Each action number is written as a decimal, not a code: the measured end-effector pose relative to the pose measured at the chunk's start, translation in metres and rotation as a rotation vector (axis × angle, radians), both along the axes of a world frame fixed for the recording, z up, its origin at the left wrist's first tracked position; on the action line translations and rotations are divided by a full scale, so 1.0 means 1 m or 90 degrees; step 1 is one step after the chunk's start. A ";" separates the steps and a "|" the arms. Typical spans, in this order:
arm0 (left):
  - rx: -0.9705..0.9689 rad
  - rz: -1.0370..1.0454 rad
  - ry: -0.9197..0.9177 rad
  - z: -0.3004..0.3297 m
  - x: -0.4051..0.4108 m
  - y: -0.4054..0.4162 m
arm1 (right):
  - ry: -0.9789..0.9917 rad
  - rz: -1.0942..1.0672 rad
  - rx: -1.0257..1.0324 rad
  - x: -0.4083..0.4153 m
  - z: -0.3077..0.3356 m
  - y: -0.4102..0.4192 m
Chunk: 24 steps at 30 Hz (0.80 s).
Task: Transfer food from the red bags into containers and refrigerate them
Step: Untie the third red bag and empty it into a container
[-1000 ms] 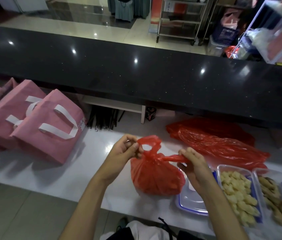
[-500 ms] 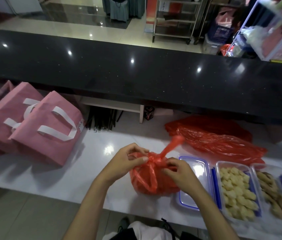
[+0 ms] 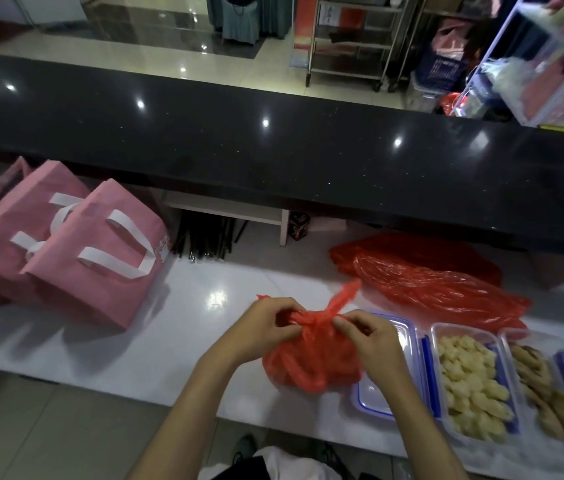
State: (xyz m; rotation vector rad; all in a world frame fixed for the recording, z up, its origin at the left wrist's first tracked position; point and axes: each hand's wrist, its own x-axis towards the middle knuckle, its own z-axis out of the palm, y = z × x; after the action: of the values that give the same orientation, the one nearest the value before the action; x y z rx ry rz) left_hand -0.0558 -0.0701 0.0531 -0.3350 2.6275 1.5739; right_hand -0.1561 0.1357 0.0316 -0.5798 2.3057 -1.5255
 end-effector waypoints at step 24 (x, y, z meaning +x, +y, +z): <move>0.185 0.310 0.085 0.001 0.011 -0.002 | -0.141 -0.153 -0.187 -0.007 0.009 0.025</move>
State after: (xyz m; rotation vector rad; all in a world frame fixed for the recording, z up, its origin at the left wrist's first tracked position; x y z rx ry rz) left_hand -0.0451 -0.0719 0.0543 -0.9313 2.4759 2.1535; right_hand -0.1636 0.1604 0.0410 -0.1901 2.0575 -1.9509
